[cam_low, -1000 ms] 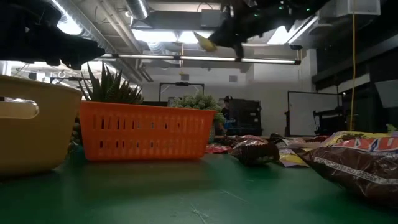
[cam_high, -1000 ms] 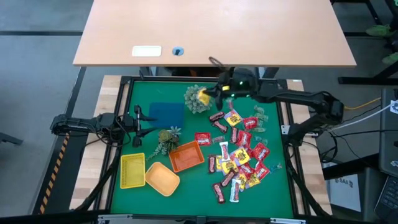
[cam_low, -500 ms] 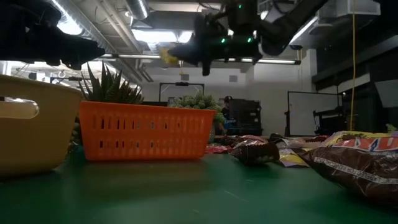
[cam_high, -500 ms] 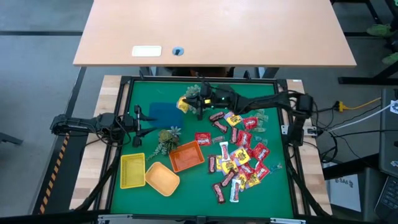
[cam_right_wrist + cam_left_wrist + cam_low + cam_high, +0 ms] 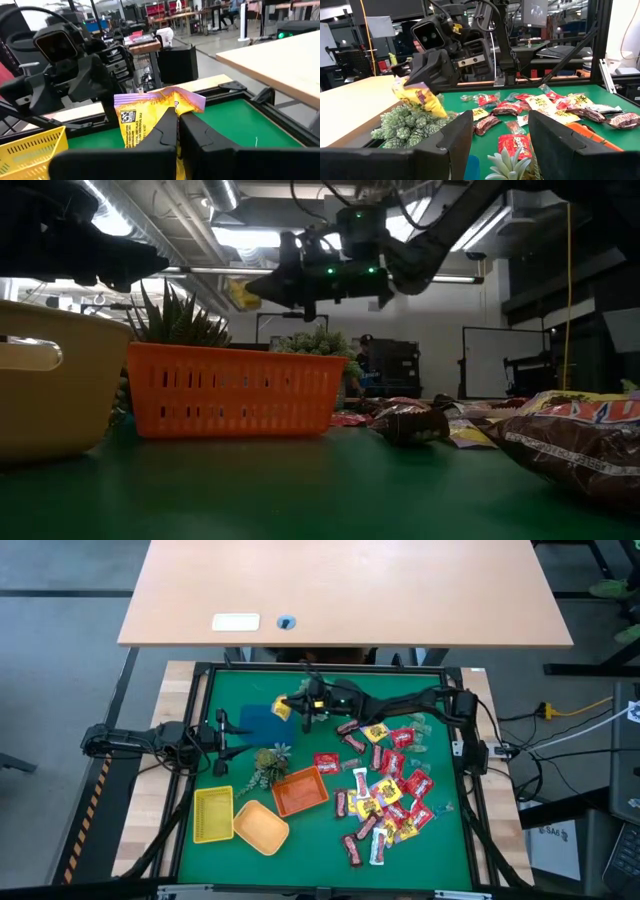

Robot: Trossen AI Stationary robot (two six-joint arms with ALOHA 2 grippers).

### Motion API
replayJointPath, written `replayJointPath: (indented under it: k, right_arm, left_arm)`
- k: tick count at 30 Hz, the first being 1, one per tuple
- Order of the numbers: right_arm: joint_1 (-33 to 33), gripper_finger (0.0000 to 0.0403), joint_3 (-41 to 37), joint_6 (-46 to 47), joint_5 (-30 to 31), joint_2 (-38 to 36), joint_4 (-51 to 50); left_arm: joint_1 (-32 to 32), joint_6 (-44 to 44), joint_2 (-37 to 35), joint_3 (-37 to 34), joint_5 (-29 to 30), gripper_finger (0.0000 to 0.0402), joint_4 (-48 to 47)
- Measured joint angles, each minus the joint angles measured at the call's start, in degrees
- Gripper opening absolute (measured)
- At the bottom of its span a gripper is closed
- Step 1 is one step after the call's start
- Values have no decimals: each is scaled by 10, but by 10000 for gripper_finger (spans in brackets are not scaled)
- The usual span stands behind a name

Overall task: Sort candy
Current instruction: Put the yellow candy into the blue bin

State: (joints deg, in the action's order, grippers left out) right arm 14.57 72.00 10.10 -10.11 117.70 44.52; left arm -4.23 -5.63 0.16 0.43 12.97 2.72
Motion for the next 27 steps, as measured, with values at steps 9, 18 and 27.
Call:
replayJointPath:
  k: [9, 18, 27]
  right_arm:
    - [0, 131, 40, -1, 0, 0, -86]
    - [1, 223, 71, -1, -10, -2, -90]
    - [0, 222, 72, 1, -65, -5, -135]
  left_arm:
    - [0, 1, 0, 0, 0, 179, 0]
    - [0, 10, 0, 0, 0, 179, 0]
    - [0, 10, 0, 0, 0, 179, 0]
